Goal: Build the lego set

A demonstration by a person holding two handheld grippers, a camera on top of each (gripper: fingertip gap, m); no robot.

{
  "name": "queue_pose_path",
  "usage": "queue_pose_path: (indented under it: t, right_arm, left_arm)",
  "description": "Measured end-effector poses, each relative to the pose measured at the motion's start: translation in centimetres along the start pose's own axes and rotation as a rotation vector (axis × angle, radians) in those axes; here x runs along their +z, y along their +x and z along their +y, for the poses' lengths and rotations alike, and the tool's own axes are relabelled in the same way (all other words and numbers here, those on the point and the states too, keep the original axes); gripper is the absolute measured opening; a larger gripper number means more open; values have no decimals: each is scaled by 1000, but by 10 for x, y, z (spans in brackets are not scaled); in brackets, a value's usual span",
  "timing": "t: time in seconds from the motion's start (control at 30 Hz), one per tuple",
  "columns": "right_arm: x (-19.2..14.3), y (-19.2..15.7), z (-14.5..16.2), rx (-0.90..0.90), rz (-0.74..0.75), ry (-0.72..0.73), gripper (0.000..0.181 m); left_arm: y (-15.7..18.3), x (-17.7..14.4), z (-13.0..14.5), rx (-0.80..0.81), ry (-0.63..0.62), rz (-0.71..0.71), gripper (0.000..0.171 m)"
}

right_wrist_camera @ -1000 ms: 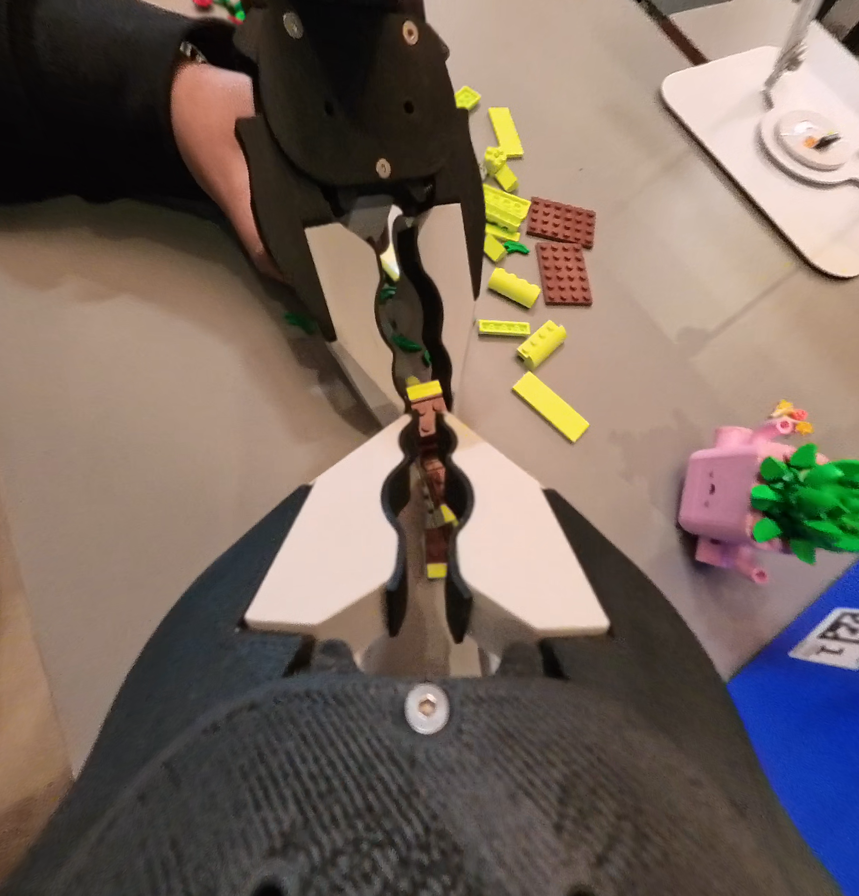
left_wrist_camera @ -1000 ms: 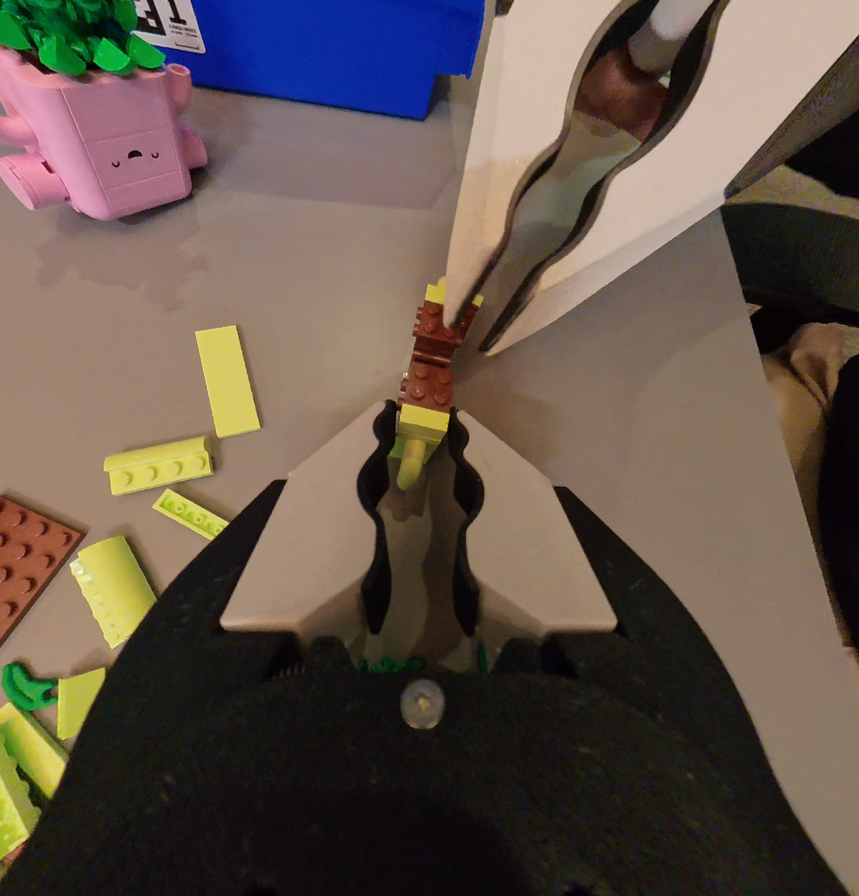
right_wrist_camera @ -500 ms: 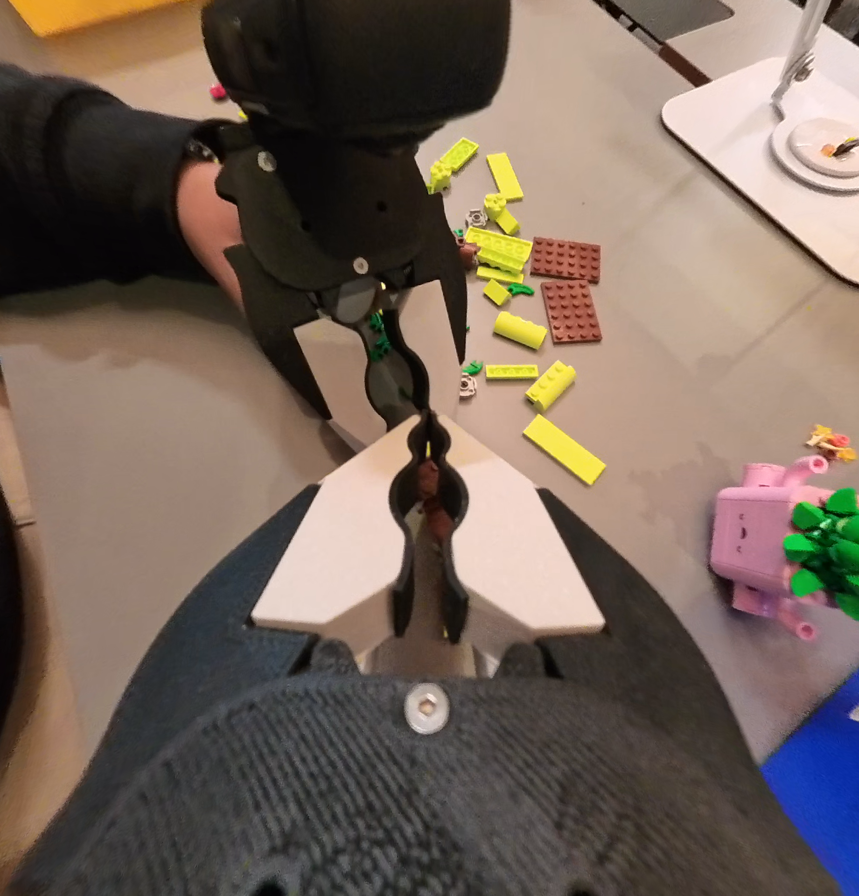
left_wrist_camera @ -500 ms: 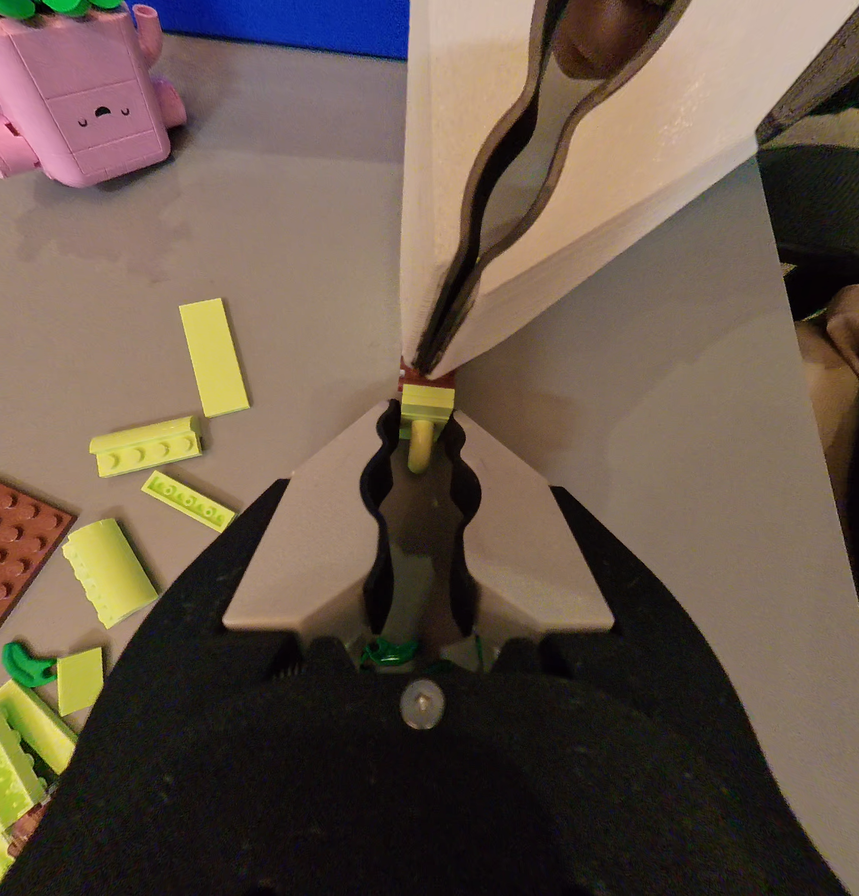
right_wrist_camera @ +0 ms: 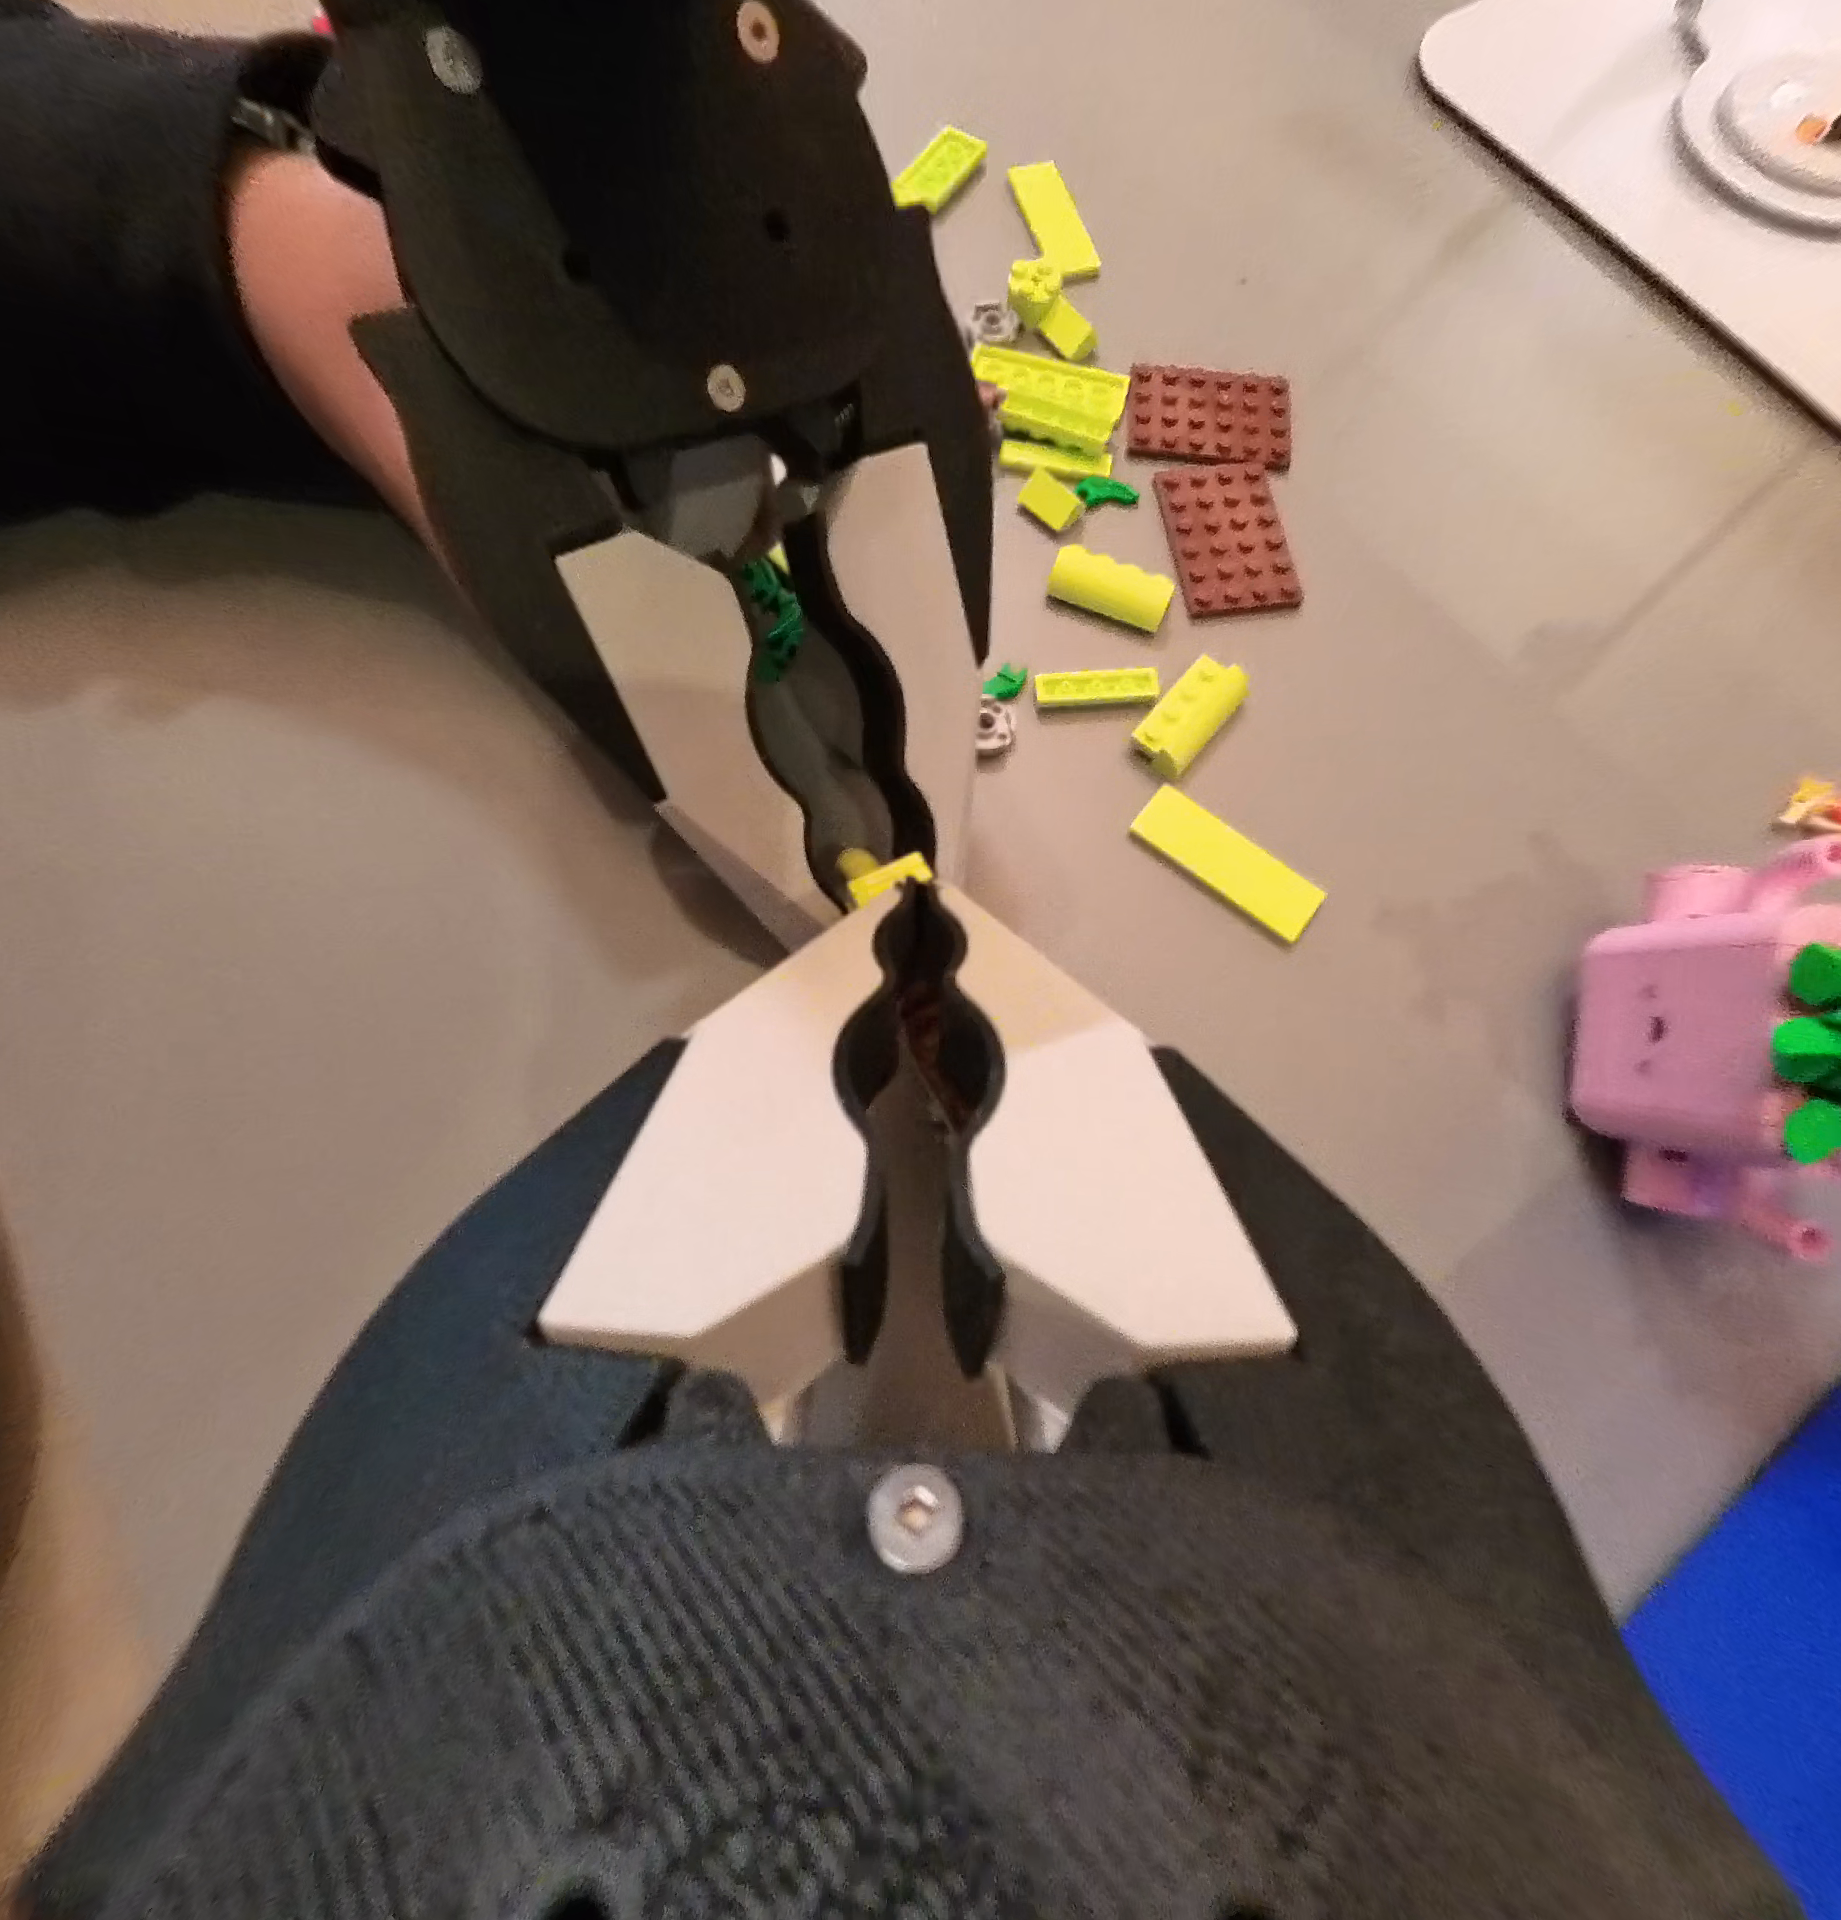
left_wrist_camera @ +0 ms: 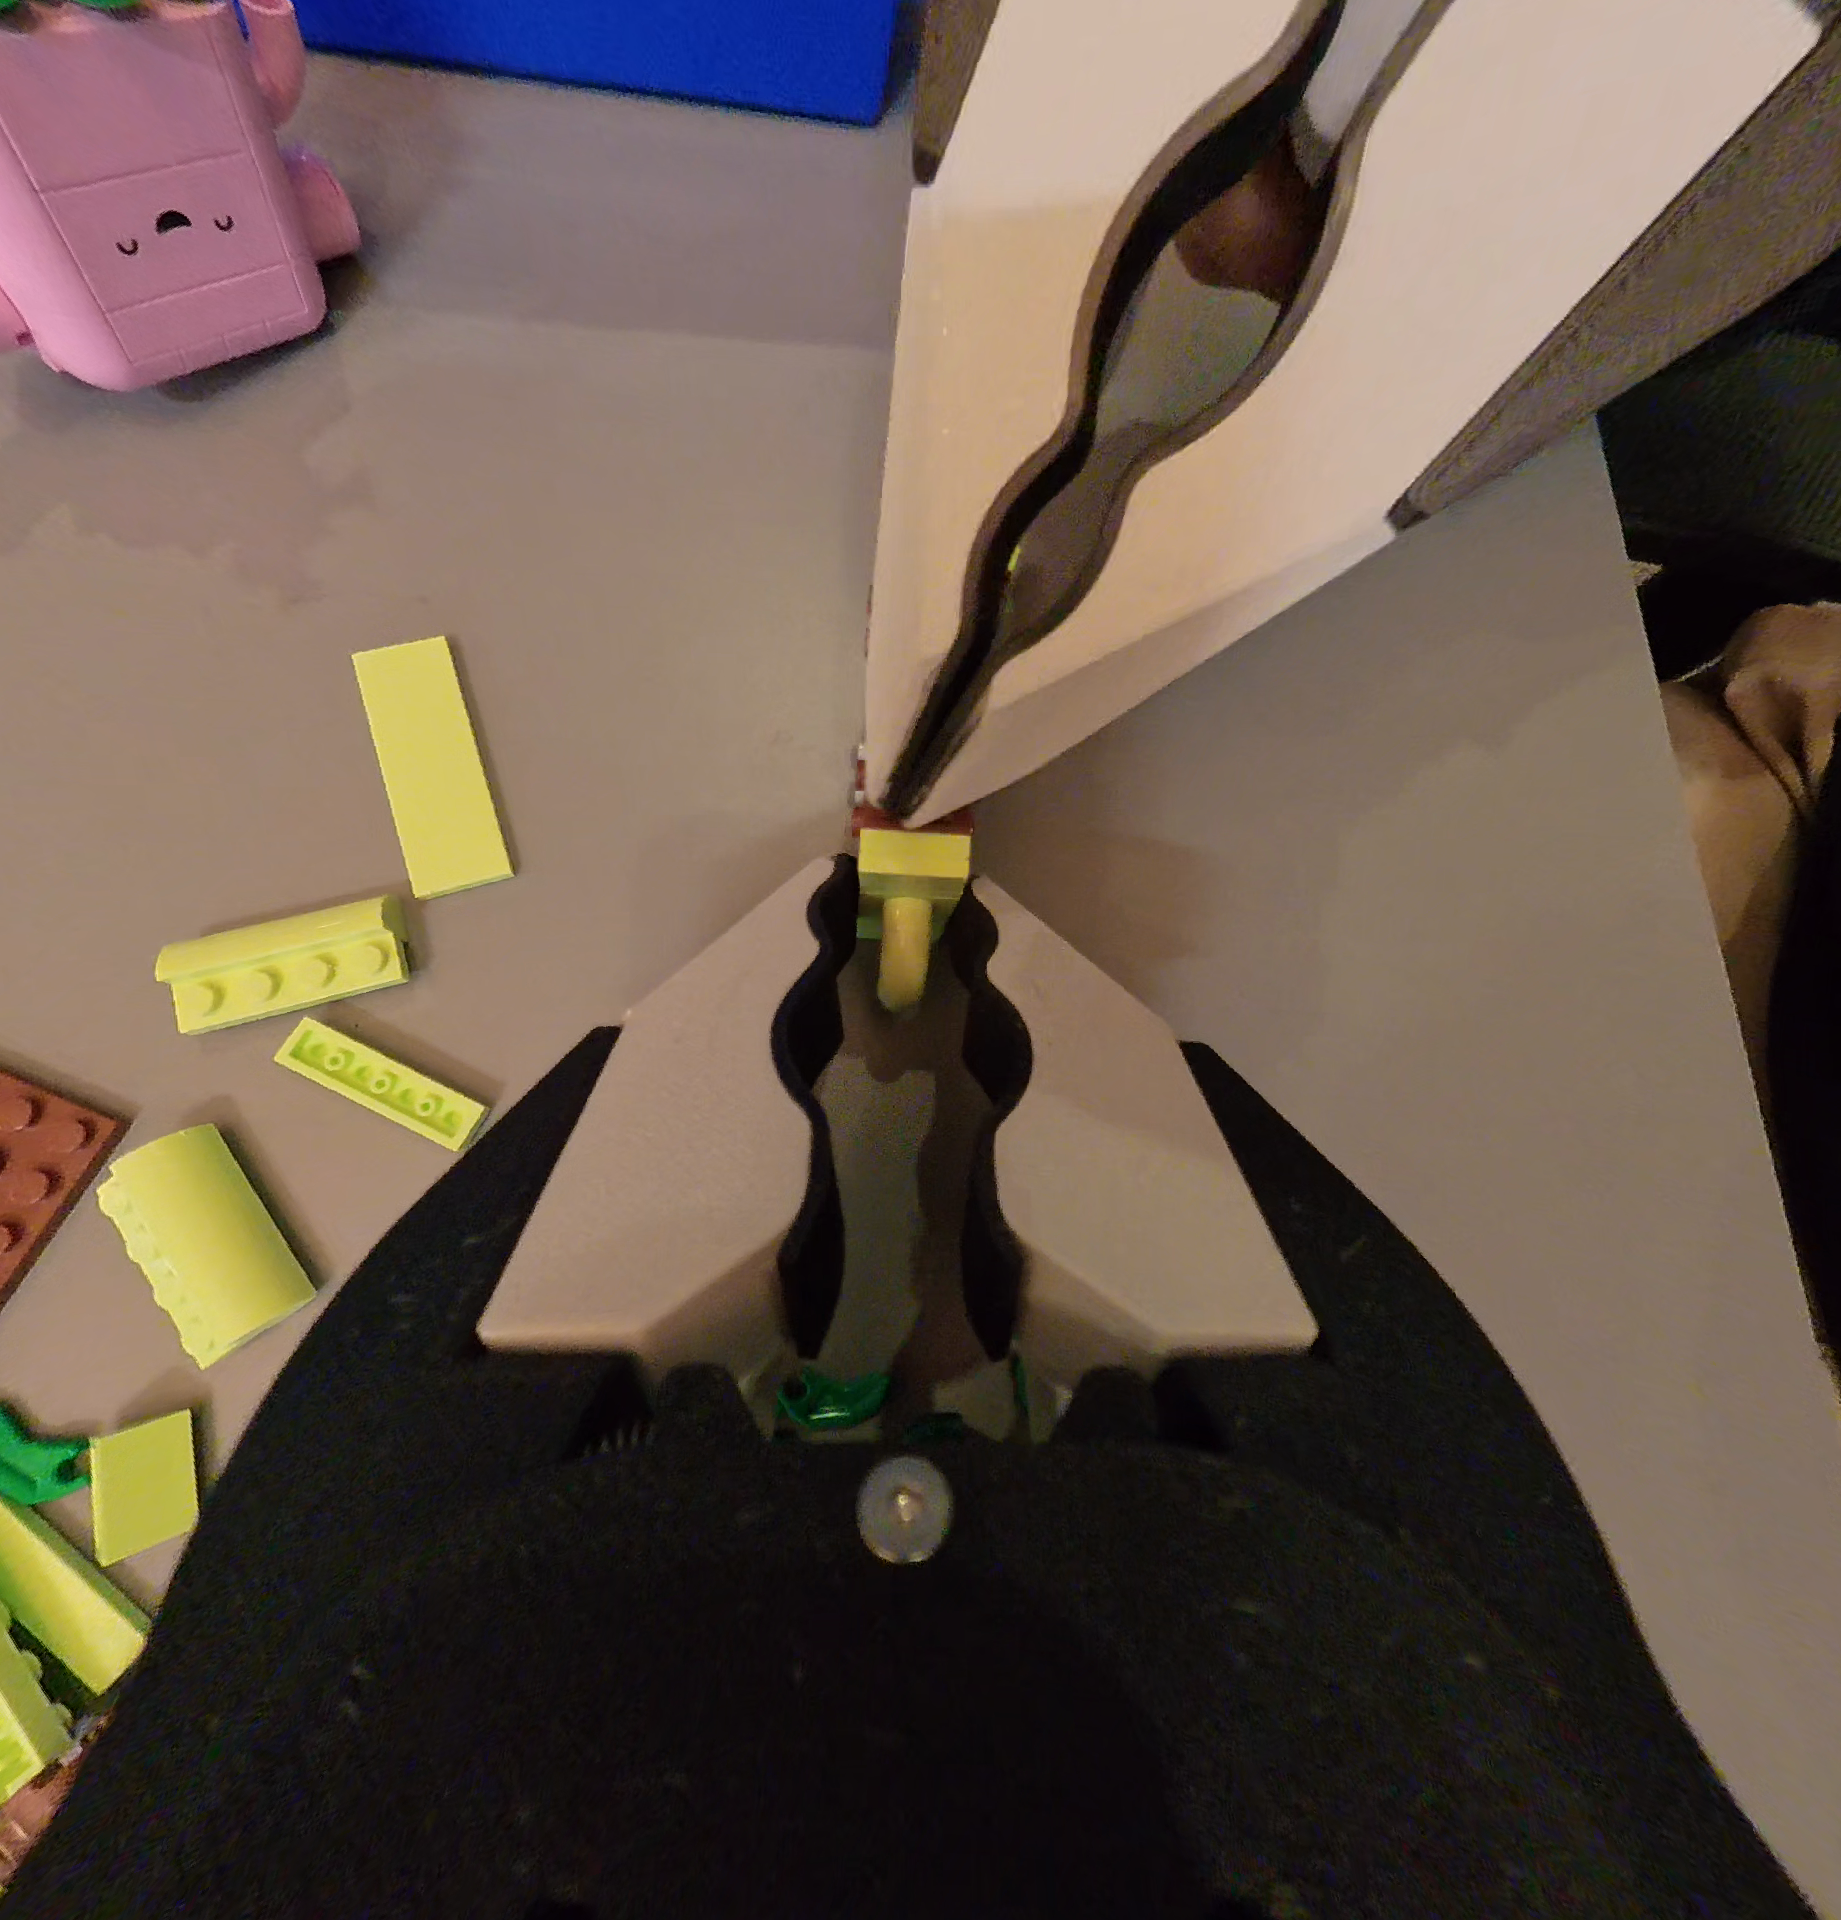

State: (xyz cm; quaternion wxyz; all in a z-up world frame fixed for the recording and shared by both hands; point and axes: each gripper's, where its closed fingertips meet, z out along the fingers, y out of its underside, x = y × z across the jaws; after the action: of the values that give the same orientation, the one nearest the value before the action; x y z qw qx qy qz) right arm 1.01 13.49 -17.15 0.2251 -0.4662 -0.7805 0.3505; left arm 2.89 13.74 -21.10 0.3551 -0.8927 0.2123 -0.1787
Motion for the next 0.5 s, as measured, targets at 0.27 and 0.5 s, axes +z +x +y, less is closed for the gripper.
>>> queue_pose_path:
  t: [0.27, 0.5]
  right_arm:
    - [0, -5, 3, 46, -13, 10, 0]
    - [-6, -4, -7, -102, 51, -38, 0]
  left_arm:
    - [0, 1, 1, 23, -9, -11, 15]
    - [0, 1, 1, 34, -10, -24, 16]
